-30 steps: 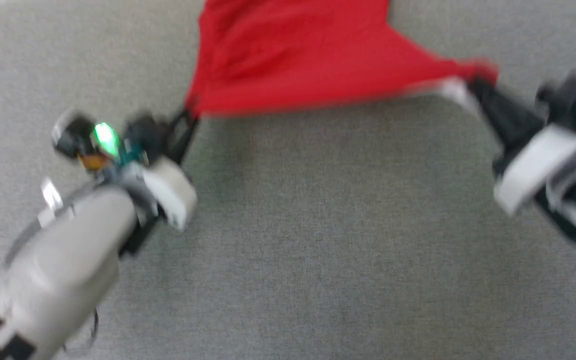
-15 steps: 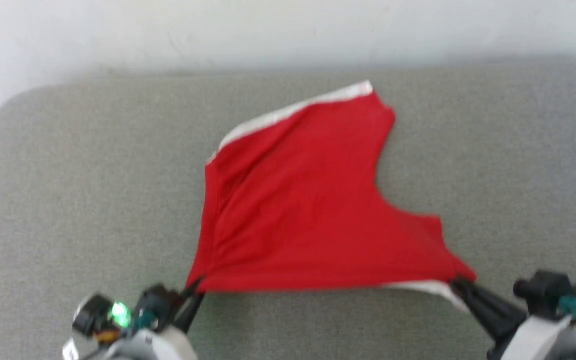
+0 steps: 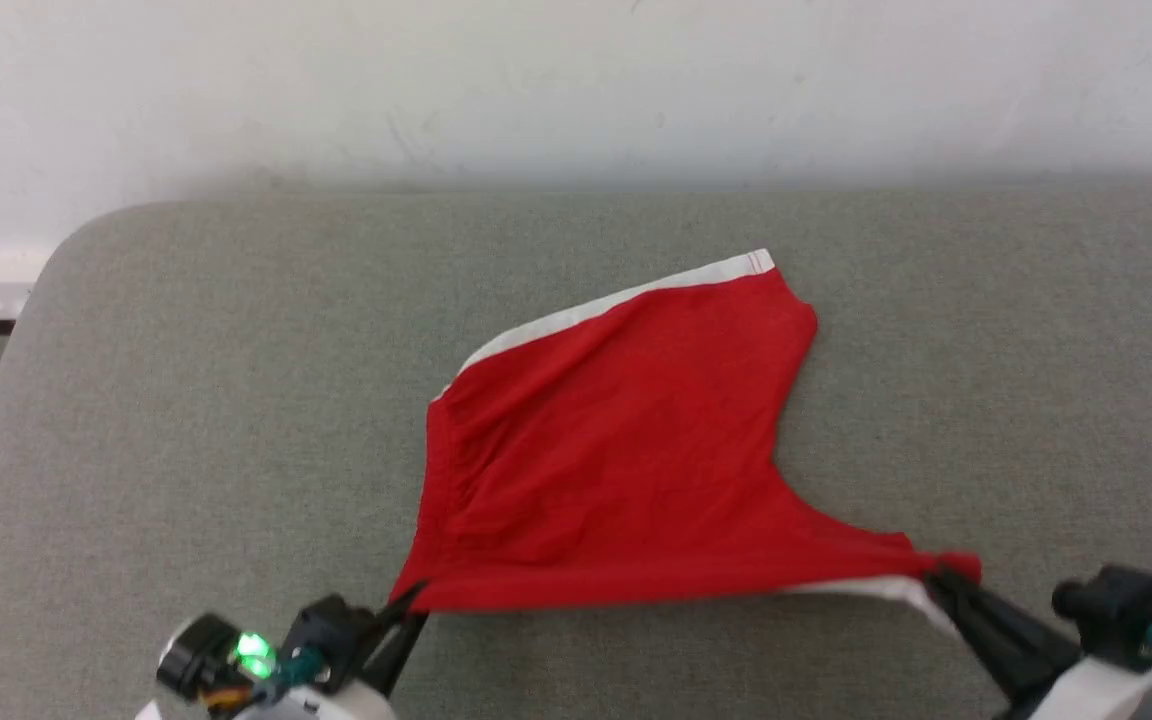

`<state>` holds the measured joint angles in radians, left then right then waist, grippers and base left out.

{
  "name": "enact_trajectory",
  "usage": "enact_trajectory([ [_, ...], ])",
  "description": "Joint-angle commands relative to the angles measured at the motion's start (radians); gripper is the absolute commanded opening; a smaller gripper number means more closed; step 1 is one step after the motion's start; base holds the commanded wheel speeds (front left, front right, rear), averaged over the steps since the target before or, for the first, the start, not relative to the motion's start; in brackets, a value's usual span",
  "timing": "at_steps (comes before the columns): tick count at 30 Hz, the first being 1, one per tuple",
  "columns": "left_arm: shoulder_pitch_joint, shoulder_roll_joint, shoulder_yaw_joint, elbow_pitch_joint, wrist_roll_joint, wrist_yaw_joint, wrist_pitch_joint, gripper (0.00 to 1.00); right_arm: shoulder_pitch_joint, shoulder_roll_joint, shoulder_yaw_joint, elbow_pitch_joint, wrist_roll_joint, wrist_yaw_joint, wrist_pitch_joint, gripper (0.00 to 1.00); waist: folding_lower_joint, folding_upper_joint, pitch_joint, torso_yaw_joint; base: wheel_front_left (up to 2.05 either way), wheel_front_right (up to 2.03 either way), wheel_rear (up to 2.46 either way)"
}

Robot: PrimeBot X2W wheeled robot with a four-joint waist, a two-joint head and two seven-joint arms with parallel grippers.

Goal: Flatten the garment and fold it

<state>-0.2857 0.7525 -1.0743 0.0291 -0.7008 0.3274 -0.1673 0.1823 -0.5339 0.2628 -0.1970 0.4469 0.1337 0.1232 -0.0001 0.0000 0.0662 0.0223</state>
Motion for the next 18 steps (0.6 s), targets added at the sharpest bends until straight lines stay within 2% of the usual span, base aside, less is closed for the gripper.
enact_trajectory([
  [1, -0.030, 0.000, 0.011, 0.010, 0.006, -0.004, 0.002, 0.00, -0.030, -0.005, -0.011, 0.001, -0.006, -0.003, -0.001, 0.00, 0.0001, 0.0000, 0.015, 0.010, 0.00, 0.00, 0.00],
  [7, -0.195, -0.042, 0.025, 0.093, 0.055, -0.079, 0.000, 0.00, -0.261, -0.038, 0.014, 0.070, 0.001, -0.003, 0.010, 0.00, 0.0001, 0.0000, 0.092, 0.038, 0.00, 0.00, 0.00],
  [12, -0.325, -0.080, 0.046, 0.178, 0.071, -0.136, 0.000, 0.00, -0.501, -0.072, 0.089, 0.170, 0.011, -0.003, 0.046, 0.00, 0.0001, 0.0000, 0.192, 0.058, 0.00, 0.00, 0.00],
  [18, -0.439, -0.142, 0.080, 0.283, 0.065, -0.175, -0.025, 0.00, -0.784, -0.053, 0.194, 0.362, 0.033, -0.003, 0.095, 0.00, 0.0001, 0.0000, 0.305, 0.096, 0.00, 0.00, 0.00],
])
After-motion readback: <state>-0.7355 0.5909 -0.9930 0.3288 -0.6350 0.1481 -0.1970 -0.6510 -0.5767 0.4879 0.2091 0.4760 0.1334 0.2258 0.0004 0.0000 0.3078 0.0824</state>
